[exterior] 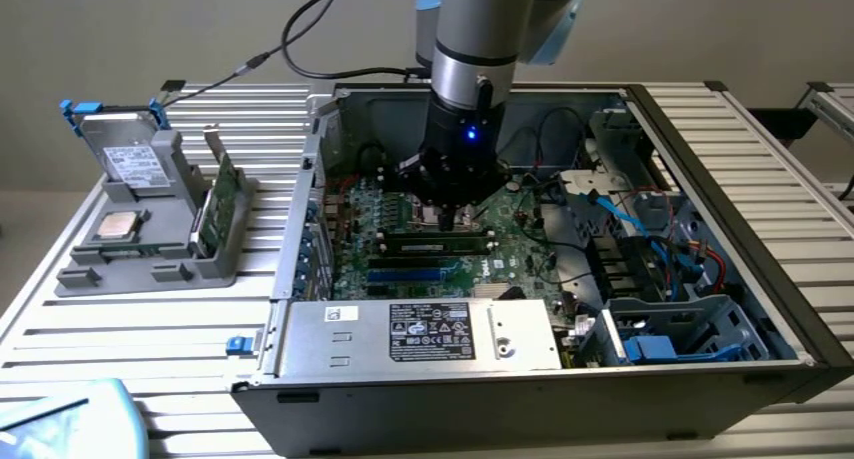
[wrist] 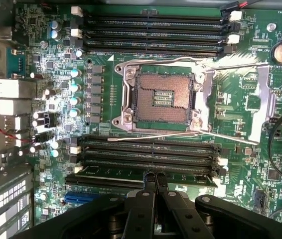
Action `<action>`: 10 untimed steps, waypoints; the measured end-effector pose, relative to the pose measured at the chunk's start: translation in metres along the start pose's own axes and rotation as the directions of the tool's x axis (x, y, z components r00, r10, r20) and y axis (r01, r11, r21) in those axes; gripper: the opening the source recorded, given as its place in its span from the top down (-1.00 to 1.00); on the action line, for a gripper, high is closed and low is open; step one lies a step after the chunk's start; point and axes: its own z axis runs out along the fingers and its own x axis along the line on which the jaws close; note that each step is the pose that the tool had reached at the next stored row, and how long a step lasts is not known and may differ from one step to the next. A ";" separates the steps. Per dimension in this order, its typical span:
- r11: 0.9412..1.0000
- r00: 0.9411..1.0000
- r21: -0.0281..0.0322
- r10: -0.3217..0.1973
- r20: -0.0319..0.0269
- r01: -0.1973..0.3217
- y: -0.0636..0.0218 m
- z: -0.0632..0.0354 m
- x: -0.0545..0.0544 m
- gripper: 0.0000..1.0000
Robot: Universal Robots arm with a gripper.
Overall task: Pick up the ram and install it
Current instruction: 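Press down the ram until it locks into place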
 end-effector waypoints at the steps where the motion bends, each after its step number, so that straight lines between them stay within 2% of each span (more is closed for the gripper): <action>1: 1.000 1.000 0.000 0.000 0.000 0.000 -0.0020 -0.0006 0.000 0.79; 4: 1.000 1.000 -0.002 0.000 0.000 0.000 -0.0062 -0.0006 0.001 0.79; 10: 1.000 1.000 -0.024 -0.002 0.001 0.002 -0.0067 -0.0006 0.001 0.79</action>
